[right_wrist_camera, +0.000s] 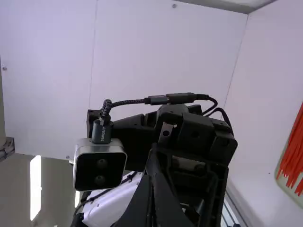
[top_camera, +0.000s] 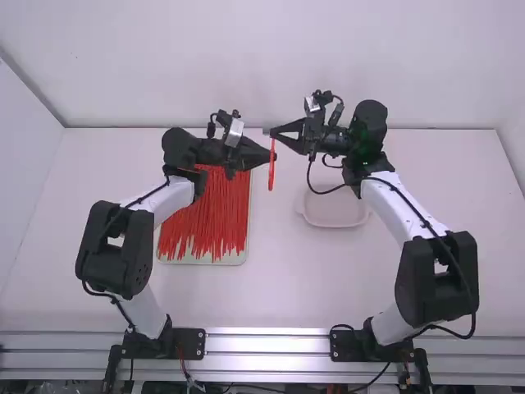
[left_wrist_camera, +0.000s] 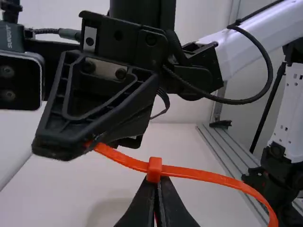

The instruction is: Fasten the cable tie

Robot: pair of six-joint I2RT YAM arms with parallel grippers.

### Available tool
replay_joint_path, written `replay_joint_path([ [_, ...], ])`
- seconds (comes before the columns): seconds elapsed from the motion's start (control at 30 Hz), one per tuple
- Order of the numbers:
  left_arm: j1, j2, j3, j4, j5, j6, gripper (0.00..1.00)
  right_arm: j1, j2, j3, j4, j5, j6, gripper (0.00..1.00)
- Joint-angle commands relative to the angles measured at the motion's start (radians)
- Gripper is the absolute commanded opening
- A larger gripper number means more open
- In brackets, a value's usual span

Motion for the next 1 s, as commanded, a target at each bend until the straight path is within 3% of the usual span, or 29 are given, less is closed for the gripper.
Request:
replay_joint_path([
  [0.0,-0.013,-0.008,-0.003,0.0,0.023,0.003,0.02,-0.01,0.008,0.035,0.014,0.012,0.032,0.0],
  [0.2,-0.013,-0.008,-0.004,-0.071,0.048,0.044,0.02,-0.047,0.008,0.035,0.015,0.038,0.047,0.0],
  [0.8,-0.066,-0.008,-0.004,-0.583,0.047,0.46,0.02,-0.13,0.008,0.035,0.016,0.064,0.062,0.0],
  [0.97,-0.066,-0.008,-0.004,-0.757,0.047,0.6,0.02,-0.145,0.008,0.035,0.127,0.063,0.138,0.0],
])
